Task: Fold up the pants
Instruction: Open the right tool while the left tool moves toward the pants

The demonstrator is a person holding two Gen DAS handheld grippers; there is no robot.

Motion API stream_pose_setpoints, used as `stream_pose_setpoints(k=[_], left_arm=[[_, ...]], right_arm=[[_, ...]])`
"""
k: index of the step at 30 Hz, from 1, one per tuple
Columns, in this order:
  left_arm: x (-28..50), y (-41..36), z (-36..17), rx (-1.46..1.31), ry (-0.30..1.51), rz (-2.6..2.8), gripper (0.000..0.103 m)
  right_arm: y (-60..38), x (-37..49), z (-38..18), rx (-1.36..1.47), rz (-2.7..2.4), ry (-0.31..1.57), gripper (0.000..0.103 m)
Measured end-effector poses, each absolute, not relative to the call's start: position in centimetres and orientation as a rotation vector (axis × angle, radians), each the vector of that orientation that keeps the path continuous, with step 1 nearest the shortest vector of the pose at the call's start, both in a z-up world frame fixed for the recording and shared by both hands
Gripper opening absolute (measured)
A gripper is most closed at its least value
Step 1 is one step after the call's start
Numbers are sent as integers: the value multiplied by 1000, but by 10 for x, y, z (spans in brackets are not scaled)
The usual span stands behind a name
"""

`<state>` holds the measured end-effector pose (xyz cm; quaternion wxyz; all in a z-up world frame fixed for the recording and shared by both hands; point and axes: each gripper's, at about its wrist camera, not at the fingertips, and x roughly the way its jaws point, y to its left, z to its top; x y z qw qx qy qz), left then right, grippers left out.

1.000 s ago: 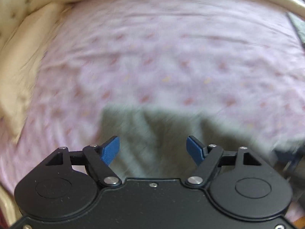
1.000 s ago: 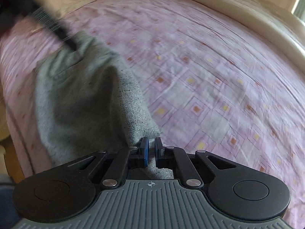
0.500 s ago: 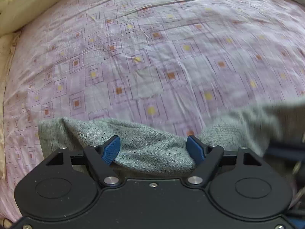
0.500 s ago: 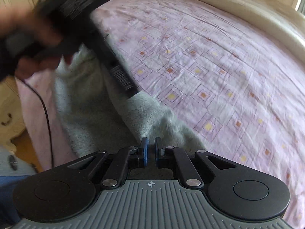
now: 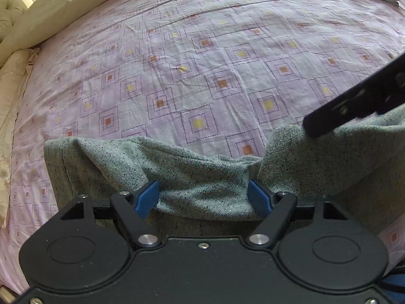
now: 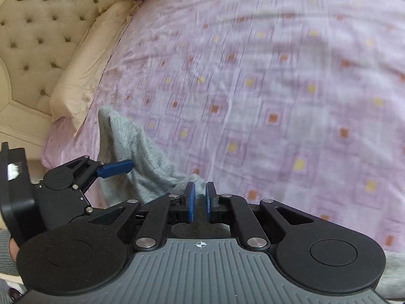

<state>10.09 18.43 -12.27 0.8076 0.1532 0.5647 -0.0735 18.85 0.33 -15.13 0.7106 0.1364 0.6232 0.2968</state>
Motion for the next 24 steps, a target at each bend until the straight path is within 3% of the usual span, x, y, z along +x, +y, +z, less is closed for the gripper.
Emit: stream_pose_setpoints(k=[5, 8, 13, 17, 19, 24], left_arm=[[95, 186, -123, 326, 1205, -164, 78], [93, 187, -124, 321, 1203, -165, 79], [94, 190, -122, 300, 1203, -170, 79], [94, 193, -122, 281, 1204, -172, 79], [92, 193, -123, 285, 1200, -173, 79], [89, 197, -125, 274, 1216, -171, 80]], right_arm=[[26, 183, -161, 320, 733, 1454, 11], [37, 182, -159, 298, 756, 1454, 17], [47, 186, -160, 269, 718, 1434, 17], [40, 181, -137, 177, 645, 1280, 18], [39, 181, -136, 152, 646, 1256, 25], [53, 185, -159, 115, 716, 1412, 27]])
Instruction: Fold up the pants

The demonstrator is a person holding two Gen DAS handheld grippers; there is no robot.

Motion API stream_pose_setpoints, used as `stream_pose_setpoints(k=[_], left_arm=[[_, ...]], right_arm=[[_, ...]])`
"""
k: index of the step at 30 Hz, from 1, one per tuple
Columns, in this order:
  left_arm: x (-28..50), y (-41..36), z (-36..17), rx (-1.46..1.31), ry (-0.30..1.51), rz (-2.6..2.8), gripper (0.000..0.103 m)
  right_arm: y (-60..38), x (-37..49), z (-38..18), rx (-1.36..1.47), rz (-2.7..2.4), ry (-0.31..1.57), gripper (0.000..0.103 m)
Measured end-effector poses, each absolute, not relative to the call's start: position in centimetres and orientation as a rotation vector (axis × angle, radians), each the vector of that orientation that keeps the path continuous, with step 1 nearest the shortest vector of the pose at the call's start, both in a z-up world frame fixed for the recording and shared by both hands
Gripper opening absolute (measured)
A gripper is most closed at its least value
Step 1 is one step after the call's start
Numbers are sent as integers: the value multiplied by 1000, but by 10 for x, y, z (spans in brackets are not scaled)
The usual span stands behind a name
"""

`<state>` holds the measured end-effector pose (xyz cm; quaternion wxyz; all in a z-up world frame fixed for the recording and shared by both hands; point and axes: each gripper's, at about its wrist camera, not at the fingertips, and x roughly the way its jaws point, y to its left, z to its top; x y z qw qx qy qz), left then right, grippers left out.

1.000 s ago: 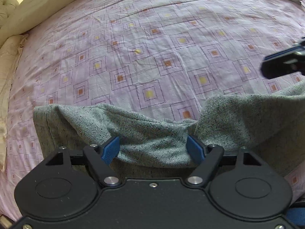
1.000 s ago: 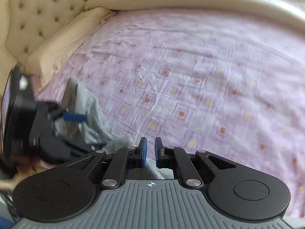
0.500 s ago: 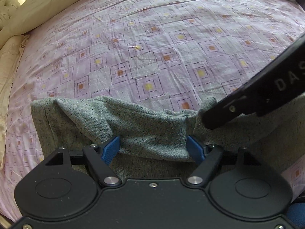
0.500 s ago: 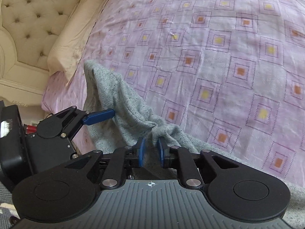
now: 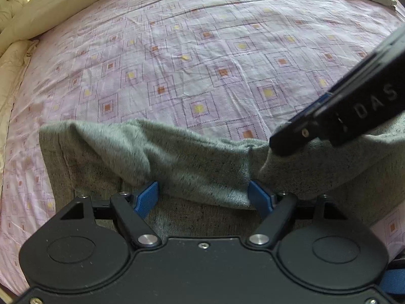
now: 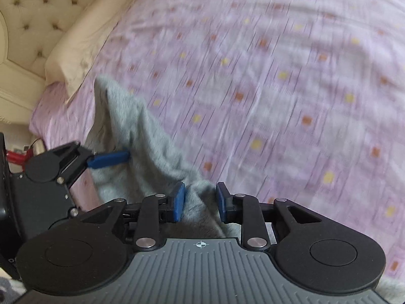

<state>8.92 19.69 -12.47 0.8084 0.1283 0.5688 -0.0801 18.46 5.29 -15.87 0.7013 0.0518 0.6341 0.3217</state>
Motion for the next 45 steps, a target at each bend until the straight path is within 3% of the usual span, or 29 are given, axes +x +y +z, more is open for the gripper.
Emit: stream_pose_setpoints(k=[10, 19, 26, 28, 29, 30, 36, 42, 45], left_arm=[[92, 211, -127, 186, 1244, -167, 85], [91, 216, -128, 158, 1260, -160, 87], [89, 217, -125, 157, 1264, -164, 87], [86, 221, -122, 141, 1253, -161, 87], [85, 224, -123, 141, 1256, -149, 86], [84, 226, -125, 150, 1272, -130, 84], [74, 234, -143, 223, 1340, -133, 85], [83, 236, -146, 180, 1377, -103, 87], [84, 239, -147, 147, 1401, -87, 88]], right_arm=[[53, 172, -150, 147, 674, 1415, 28], [54, 153, -124, 40, 728, 1284, 28], [60, 167, -148, 188, 749, 1398, 28], [58, 170, -153, 207, 727, 1394, 25], [58, 170, -154, 206, 725, 1378, 5], [60, 171, -151, 174, 715, 1357, 3], [70, 208, -113, -153, 635, 1058, 2], [84, 260, -175, -294, 648, 1153, 2], [79, 262, -184, -232, 638, 1146, 2]])
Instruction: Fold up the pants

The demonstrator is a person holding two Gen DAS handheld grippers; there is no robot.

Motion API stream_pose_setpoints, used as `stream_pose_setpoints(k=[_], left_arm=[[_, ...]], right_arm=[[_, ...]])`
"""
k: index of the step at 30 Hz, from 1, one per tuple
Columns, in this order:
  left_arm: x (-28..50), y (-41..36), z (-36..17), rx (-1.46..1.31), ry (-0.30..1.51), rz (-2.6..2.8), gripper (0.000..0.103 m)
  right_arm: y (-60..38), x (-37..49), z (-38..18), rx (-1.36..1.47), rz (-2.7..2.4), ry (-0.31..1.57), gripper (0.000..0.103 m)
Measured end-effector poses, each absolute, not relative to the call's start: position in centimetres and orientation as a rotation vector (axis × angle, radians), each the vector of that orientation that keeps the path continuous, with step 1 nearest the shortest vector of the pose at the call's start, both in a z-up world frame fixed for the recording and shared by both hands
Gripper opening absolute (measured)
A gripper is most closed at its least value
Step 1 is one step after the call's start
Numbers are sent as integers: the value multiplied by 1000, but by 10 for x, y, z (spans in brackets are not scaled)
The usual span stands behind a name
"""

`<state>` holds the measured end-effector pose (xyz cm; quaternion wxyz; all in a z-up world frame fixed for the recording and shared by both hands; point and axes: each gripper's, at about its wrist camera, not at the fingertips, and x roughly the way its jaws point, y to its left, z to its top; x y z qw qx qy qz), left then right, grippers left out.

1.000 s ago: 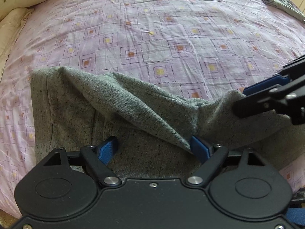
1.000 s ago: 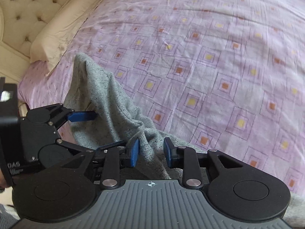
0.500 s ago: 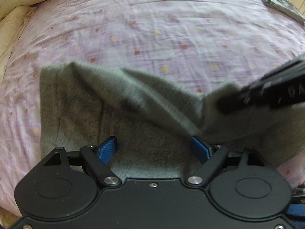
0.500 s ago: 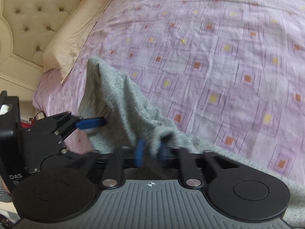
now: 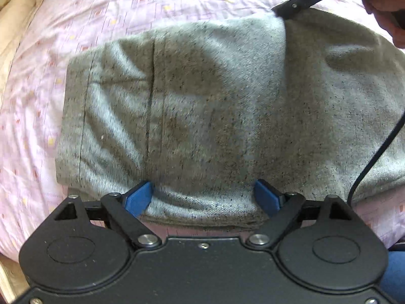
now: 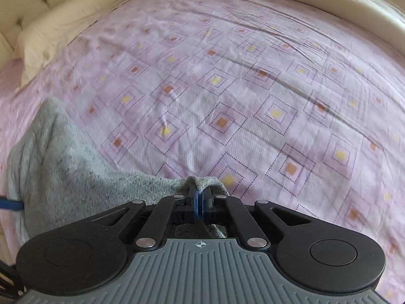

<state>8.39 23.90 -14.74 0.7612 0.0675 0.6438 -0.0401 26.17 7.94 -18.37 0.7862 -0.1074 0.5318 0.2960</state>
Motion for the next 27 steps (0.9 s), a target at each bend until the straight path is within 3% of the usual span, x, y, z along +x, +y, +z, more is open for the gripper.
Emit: stream_pose_setpoints(k=[2, 4, 6, 9, 15, 18, 20, 27], left_arm=[[87, 241, -142, 141, 1428, -104, 82], [95, 245, -125, 112, 1425, -126, 65], [105, 252, -99, 63, 1343, -136, 66], [133, 252, -79, 52, 1217, -119, 78], [183, 242, -119, 142, 1226, -94, 77], [192, 266, -147, 105, 1271, -40, 84], [192, 272, -144, 98, 1279, -48, 84], [165, 267, -119, 142, 1208, -82, 74]], right_arm=[[75, 259, -180, -229, 620, 1130, 4], [69, 258, -171, -206, 572, 1107, 7], [57, 254, -154, -139, 494, 1041, 9], [45, 245, -131, -39, 456, 976, 9], [65, 200, -137, -58, 531, 1086, 9], [77, 197, -161, -191, 439, 1123, 8], [71, 207, -175, -184, 332, 1141, 0], [51, 183, -145, -32, 217, 1069, 5]])
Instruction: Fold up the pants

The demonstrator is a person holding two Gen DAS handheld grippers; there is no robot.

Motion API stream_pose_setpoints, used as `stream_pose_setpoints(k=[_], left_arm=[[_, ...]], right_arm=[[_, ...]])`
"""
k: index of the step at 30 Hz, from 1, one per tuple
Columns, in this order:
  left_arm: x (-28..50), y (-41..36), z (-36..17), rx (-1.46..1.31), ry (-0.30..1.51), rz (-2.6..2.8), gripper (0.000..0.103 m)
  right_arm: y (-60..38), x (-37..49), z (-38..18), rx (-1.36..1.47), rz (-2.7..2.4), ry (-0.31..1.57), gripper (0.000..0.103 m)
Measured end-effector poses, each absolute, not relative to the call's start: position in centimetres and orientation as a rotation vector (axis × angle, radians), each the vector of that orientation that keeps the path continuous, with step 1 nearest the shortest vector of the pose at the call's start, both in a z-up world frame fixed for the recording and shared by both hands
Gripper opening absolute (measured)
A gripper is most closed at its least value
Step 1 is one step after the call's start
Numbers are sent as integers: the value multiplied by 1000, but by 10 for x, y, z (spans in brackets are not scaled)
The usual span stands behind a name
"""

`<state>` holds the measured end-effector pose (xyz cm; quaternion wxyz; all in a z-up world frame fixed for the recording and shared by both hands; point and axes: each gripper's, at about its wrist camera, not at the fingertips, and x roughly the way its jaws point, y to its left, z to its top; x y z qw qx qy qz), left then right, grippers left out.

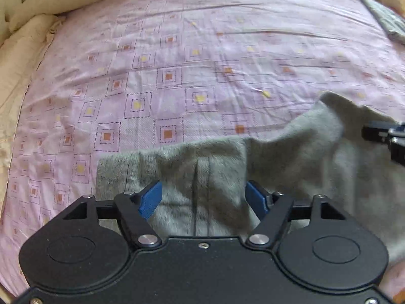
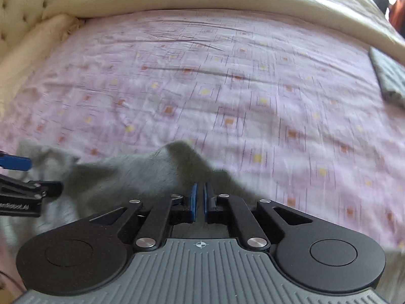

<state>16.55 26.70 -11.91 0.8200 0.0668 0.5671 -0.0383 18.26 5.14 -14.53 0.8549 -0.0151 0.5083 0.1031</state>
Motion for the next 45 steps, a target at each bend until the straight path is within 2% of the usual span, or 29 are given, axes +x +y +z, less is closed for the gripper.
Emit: stream_pose_setpoints(k=[4, 8, 12, 15, 20, 26, 30, 32, 35, 36, 40, 42, 43, 44, 45], left_arm=[[132, 270, -130, 195, 1260, -139, 77], [101, 281, -144, 265, 1249, -128, 90], [106, 280, -139, 232, 1271, -105, 89], [110, 274, -126, 203, 1247, -105, 78], [112, 243, -114, 185, 1208, -163, 78], [107, 191, -125, 188, 1257, -182, 79], [98, 171, -146, 233, 1321, -116, 81], [91, 166, -154, 263, 1327, -67, 90], [85, 164, -158, 268, 1313, 38, 103], [86, 166, -159, 238, 1333, 68, 103], [101, 178, -158, 94, 1438, 155, 101], [103, 176, -153, 73, 1447, 184, 92], [103, 171, -149, 73, 1442, 193, 84], [102, 164, -145, 77, 1432, 204, 79], [100, 156, -140, 81, 1420, 212, 79]], right_arm=[[45, 124, -151, -32, 217, 1165, 5], [42, 66, -176, -64, 139, 1342, 6], [37, 39, -168, -16, 90, 1320, 6], [26, 40, -152, 62, 29, 1267, 6], [-8, 47, -130, 95, -128, 1119, 6], [-59, 45, -135, -76, -353, 1121, 6], [-117, 34, -146, -36, -326, 1168, 5], [-148, 31, -160, 11, -329, 1261, 5], [-186, 13, -159, 93, -239, 1248, 5], [-194, 9, -157, 90, -220, 1262, 5], [-220, -6, -146, 96, -175, 1243, 5], [-242, -18, -136, 160, -212, 1186, 5], [-259, -26, -130, 218, -249, 1151, 5], [-276, -33, -125, 276, -287, 1116, 6], [-293, -41, -120, 334, -325, 1081, 6]])
